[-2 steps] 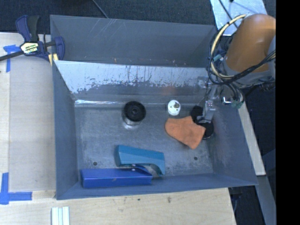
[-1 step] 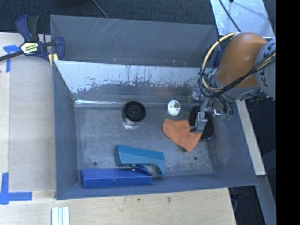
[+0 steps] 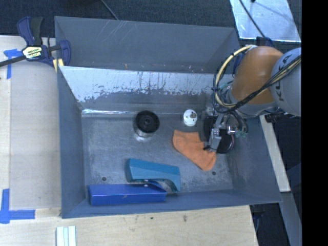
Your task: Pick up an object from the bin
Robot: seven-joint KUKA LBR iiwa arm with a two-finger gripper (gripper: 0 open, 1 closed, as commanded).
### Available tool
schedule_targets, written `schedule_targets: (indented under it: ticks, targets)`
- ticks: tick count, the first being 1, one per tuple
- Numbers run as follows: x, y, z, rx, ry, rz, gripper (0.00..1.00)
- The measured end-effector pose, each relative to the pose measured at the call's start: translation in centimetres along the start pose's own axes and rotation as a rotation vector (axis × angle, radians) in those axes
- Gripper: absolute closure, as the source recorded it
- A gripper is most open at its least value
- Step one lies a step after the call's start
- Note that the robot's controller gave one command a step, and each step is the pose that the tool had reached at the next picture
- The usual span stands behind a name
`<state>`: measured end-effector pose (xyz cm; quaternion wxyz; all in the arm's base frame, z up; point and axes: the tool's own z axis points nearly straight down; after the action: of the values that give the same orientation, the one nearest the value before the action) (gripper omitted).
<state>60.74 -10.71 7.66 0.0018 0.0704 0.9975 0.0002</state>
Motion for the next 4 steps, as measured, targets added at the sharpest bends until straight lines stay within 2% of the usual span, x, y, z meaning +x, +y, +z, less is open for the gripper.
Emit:
schedule_targets:
  ticks: [1,2,3,4]
  targets:
    - [2.0,-2.1,0.5,-0.001,0.001,0.194,1.00]
    - [2.0,-2.1,0.5,-0.001,0.001,0.193,1.00]
    - [4.6,-0.7,0.4,0.002,-0.006,0.196,1.00]
    - [5.7,-0.1,0.4,0.001,-0.003,0.189,1.00]
